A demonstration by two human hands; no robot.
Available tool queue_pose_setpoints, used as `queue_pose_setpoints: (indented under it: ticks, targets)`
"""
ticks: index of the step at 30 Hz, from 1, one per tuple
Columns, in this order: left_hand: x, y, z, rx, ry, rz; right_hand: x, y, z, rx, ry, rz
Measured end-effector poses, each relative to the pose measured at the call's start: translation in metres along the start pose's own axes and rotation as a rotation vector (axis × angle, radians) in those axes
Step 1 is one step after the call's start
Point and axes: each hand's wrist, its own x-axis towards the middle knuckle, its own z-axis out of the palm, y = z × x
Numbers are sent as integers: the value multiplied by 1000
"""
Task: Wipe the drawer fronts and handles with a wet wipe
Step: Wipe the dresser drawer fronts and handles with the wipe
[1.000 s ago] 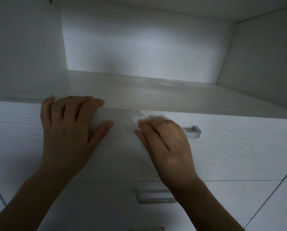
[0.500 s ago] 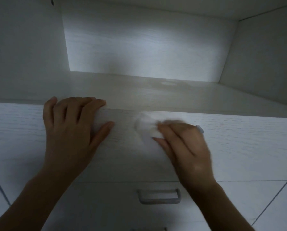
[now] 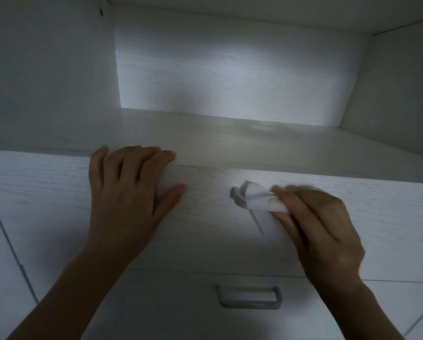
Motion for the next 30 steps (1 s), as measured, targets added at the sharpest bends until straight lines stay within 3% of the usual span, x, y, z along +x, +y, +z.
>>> queue_pose_setpoints:
  ticks: [7, 14, 30]
  targets:
    - [0, -2, 2, 14, 19, -5, 17, -34, 32, 51, 7, -38]
    - [0, 1, 0, -6, 4, -13, 1, -12, 8, -3, 27, 16]
    - [1, 1, -1, -28, -37, -49, 8, -27, 27, 66, 57, 21]
